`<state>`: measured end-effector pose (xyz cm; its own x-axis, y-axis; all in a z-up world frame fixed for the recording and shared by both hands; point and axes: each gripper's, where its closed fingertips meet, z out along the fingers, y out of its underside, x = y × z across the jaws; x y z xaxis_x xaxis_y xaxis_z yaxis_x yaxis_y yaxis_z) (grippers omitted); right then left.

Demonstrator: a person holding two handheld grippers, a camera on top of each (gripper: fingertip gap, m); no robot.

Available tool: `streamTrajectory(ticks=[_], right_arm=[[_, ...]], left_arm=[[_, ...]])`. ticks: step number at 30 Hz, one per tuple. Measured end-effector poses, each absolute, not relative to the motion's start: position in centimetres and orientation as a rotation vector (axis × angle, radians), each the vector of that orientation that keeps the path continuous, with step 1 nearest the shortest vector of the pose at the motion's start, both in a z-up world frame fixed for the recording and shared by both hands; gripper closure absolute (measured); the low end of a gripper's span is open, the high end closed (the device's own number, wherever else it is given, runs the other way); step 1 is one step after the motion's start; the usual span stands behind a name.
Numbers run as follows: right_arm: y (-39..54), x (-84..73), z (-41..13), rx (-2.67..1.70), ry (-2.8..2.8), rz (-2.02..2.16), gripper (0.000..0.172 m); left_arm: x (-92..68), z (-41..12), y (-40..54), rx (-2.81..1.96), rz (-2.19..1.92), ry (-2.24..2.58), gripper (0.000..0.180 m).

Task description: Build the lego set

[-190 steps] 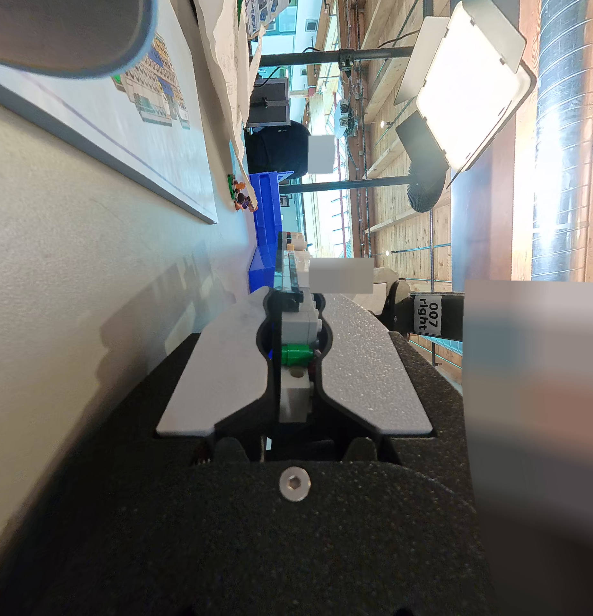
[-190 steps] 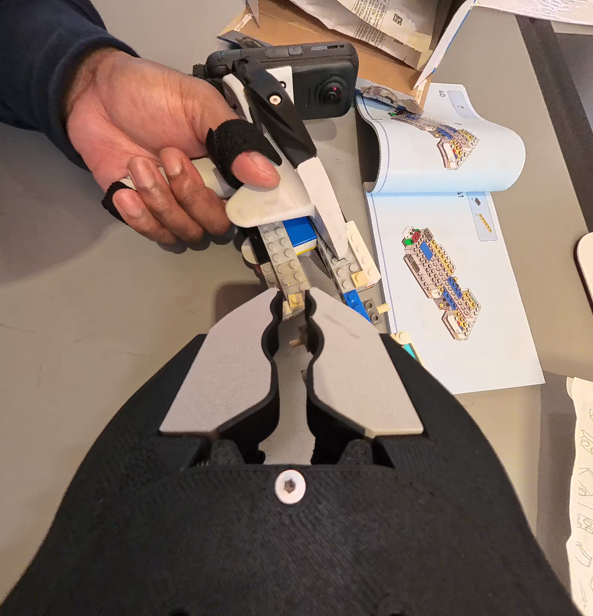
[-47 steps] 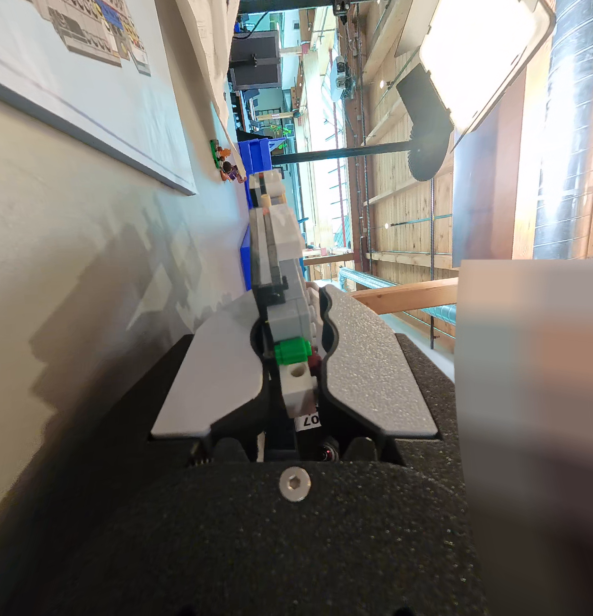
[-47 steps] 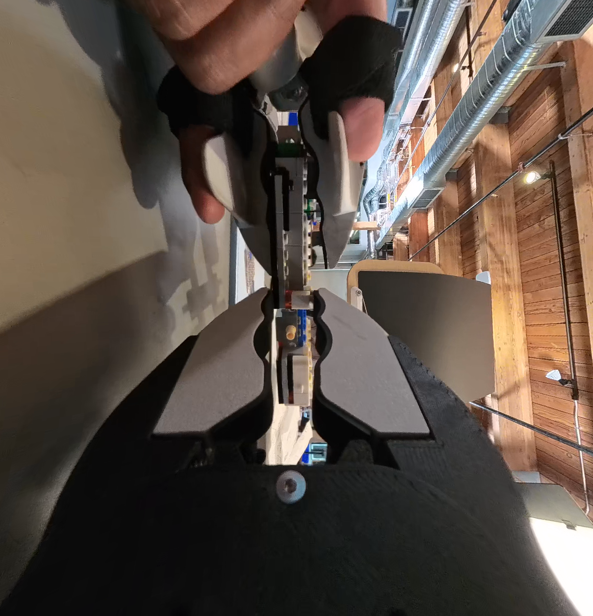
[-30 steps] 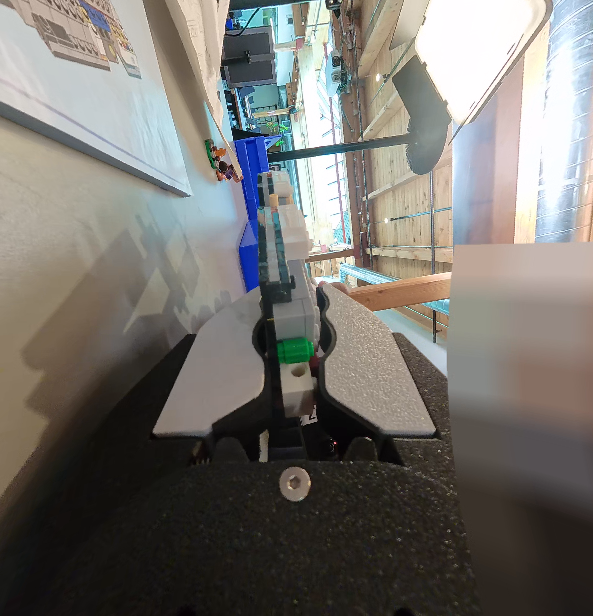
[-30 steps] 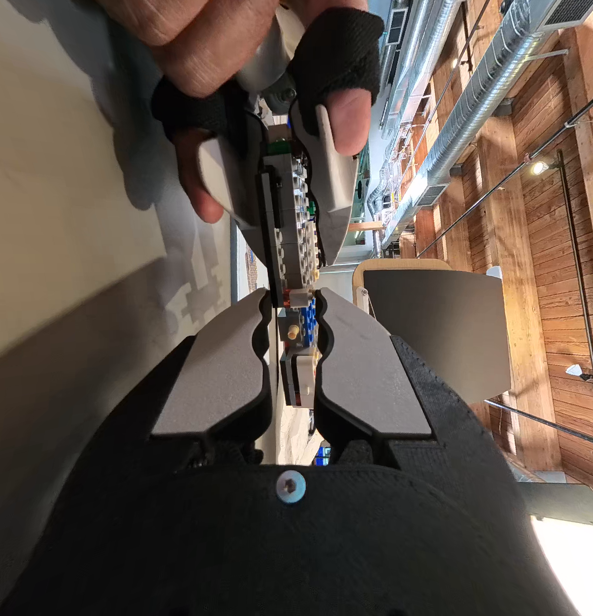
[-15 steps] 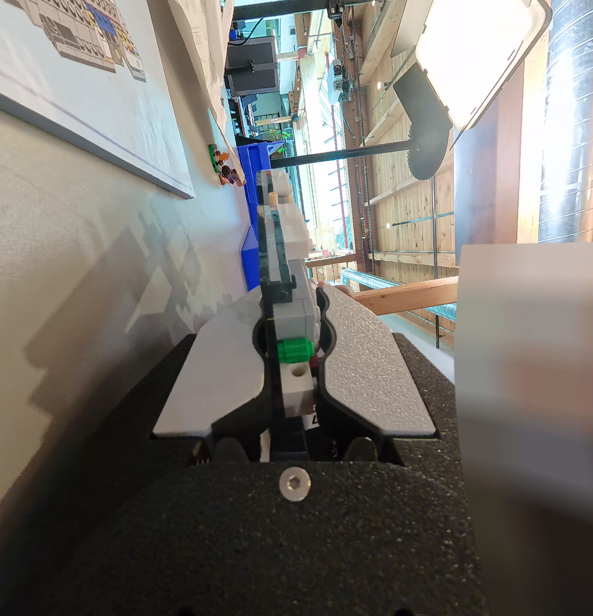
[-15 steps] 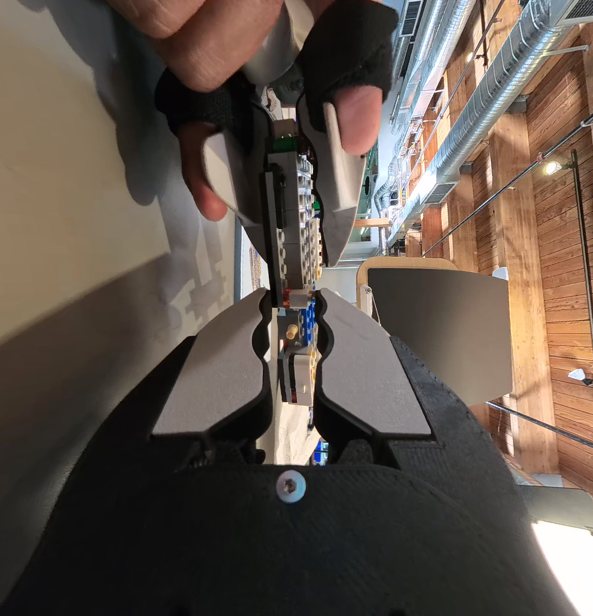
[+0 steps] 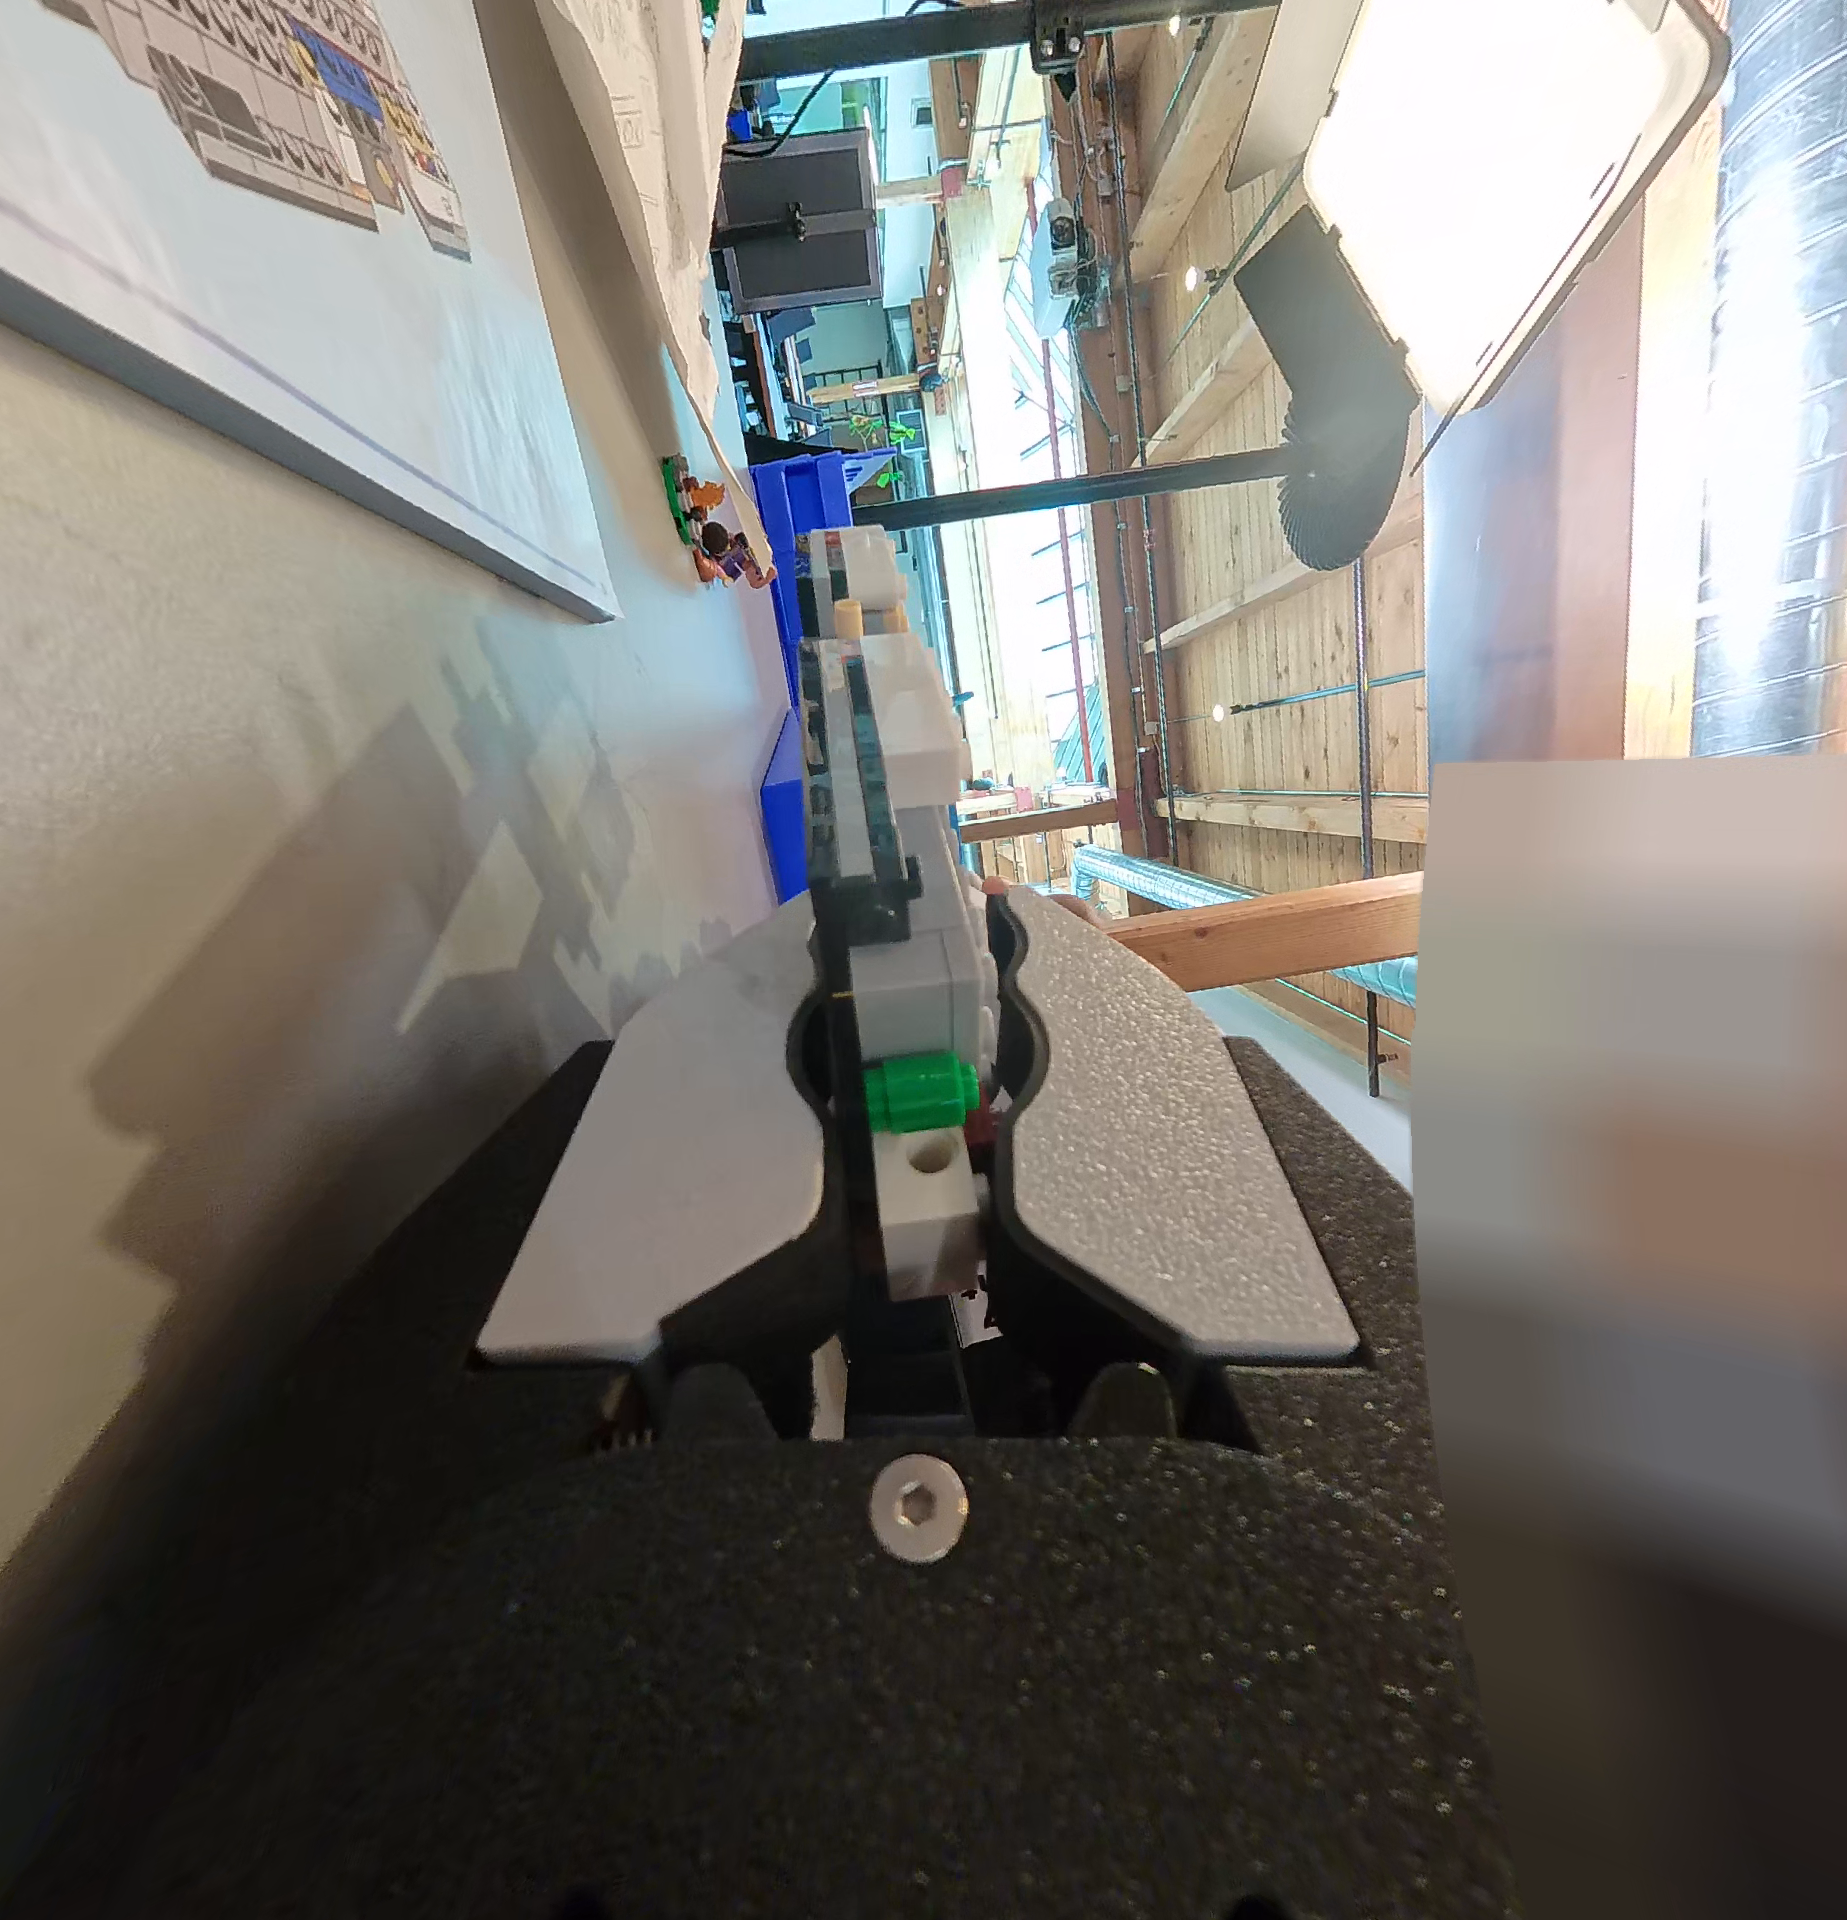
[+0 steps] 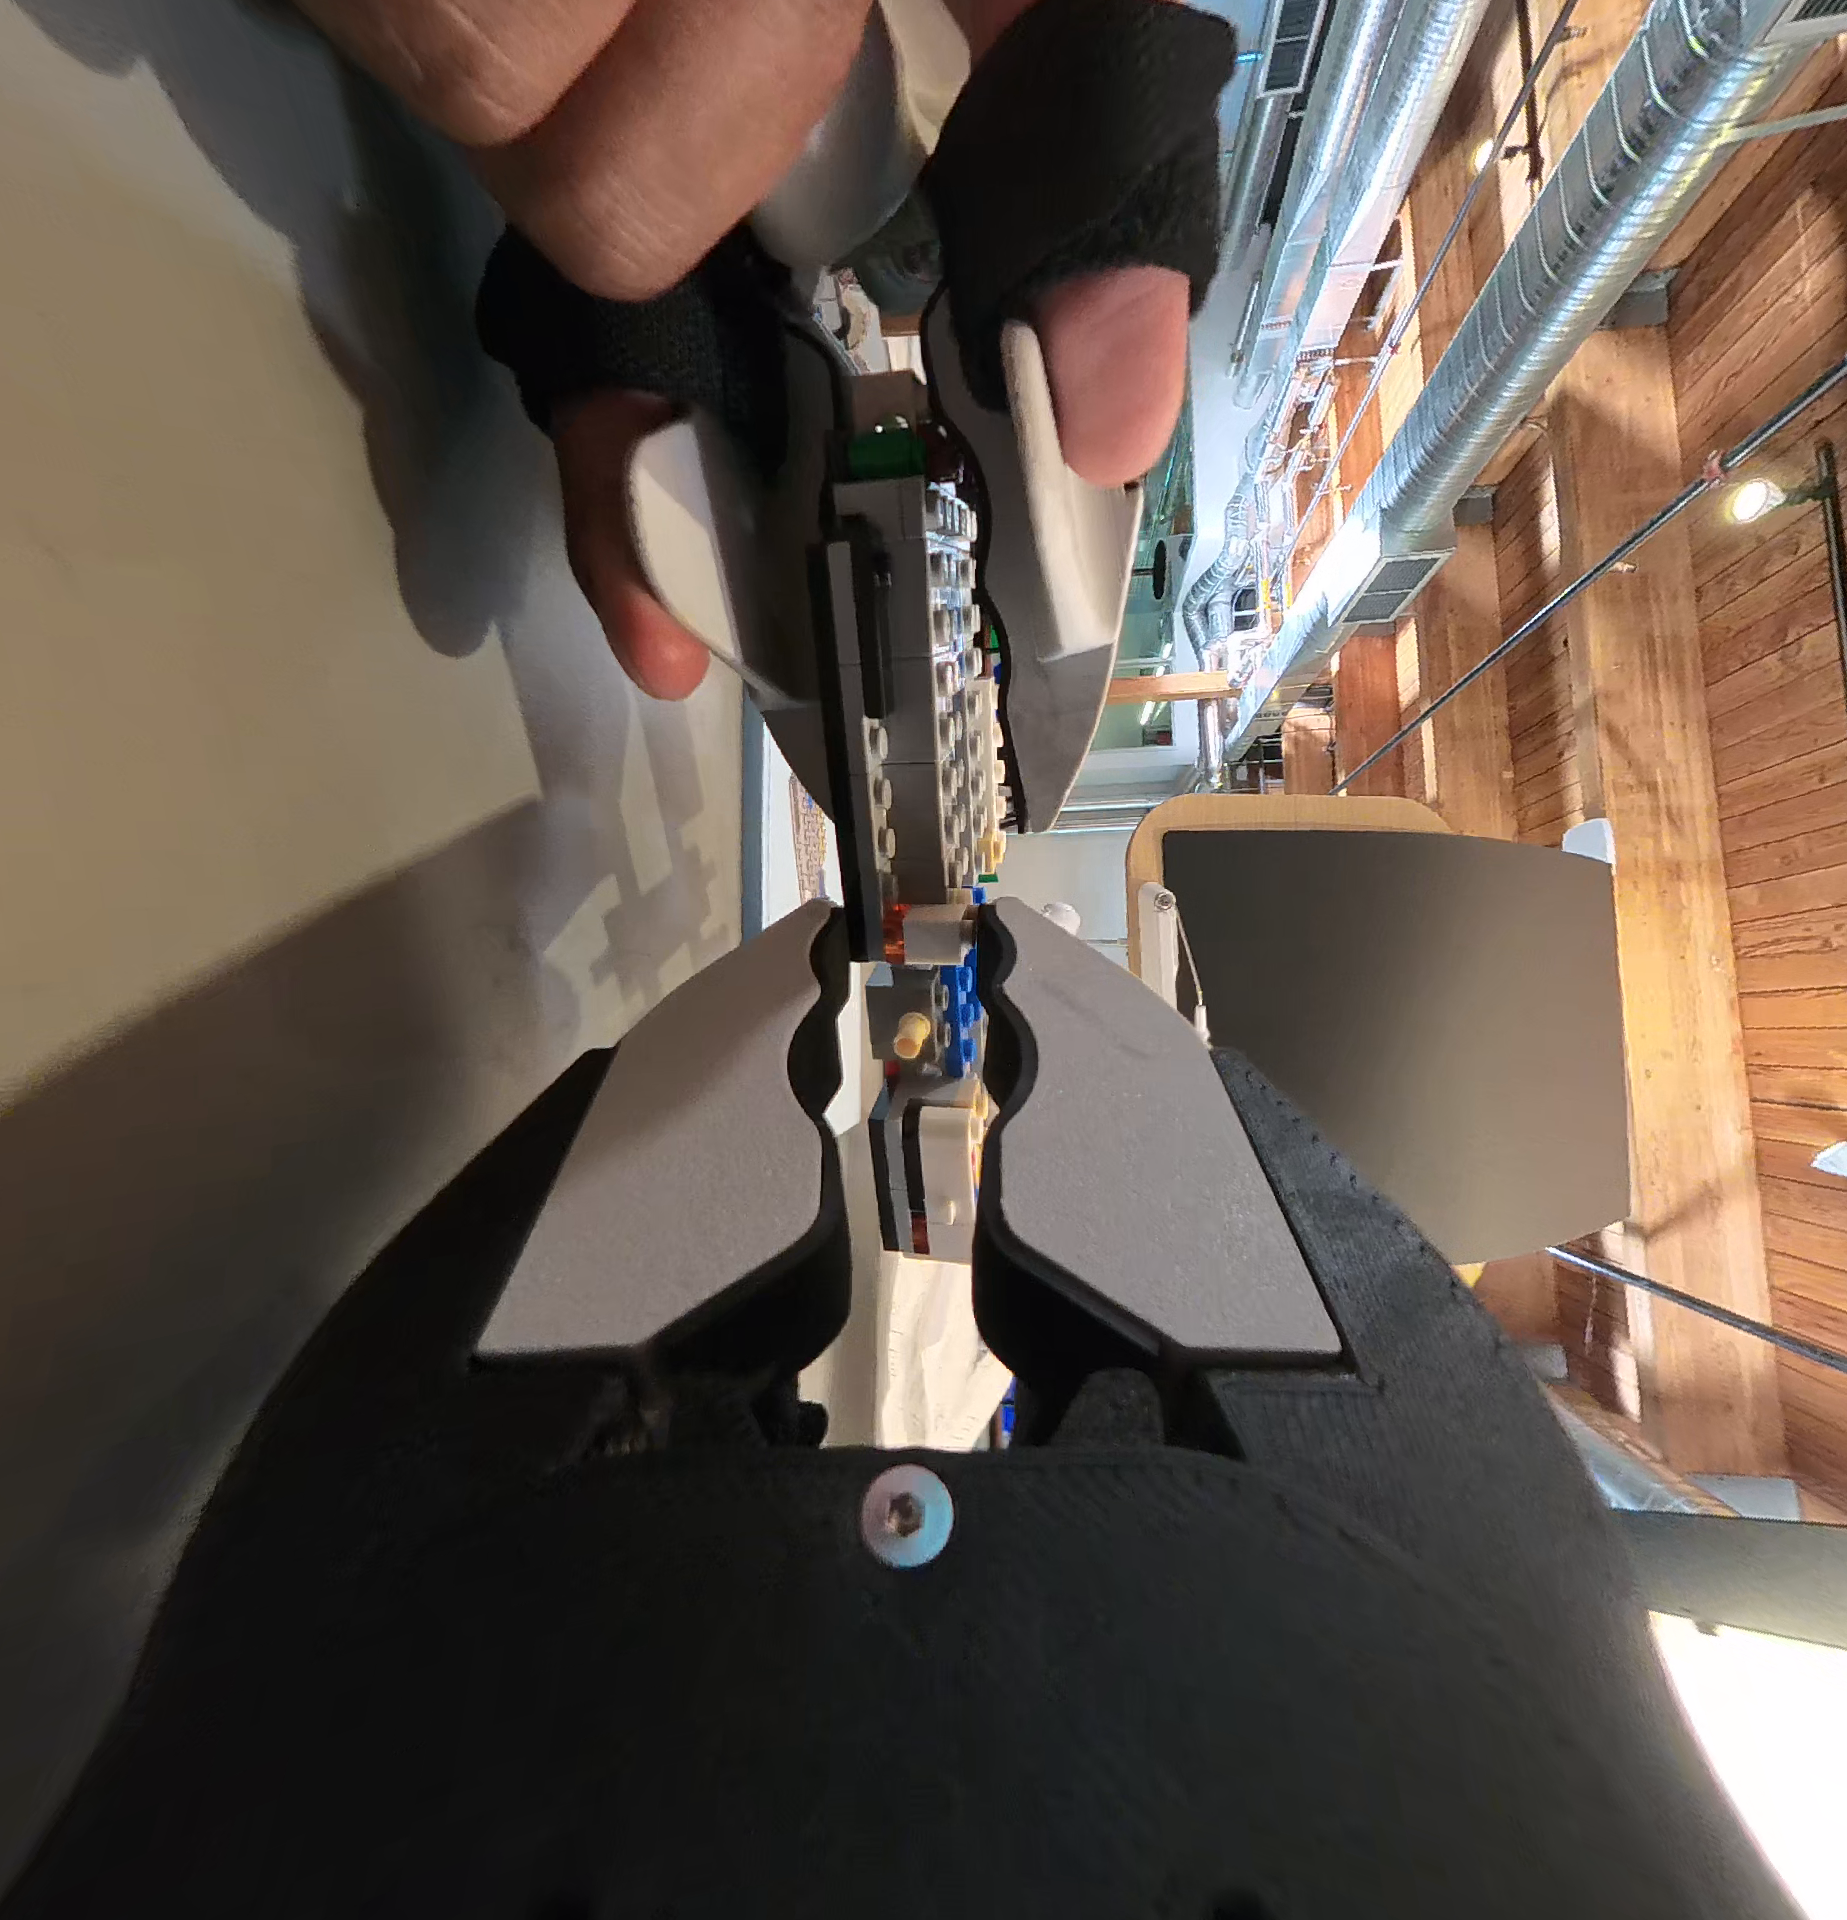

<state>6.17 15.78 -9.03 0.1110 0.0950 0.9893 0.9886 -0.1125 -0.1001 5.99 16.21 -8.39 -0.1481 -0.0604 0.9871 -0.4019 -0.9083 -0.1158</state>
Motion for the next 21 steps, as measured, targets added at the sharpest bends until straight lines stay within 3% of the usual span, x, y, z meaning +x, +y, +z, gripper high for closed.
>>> streamTrajectory(ticks=[10,13,21], right_arm=[[15.99,6.13,-8.72,-1.397,-1.090,-1.175,0.147],[15.89,6.05,-8.21,-1.395,-1.055,-1.161,0.138],[15.62,6.51,-8.46,-1.420,-1.058,-1.143,0.134]], left_arm=[[6.05,-8.15,16.57,1.879,2.178,-0.548,0.156],[6.08,-8.22,17.06,1.860,2.186,-0.486,0.156],[6.12,-7.98,16.86,1.833,2.196,-0.502,0.156]])
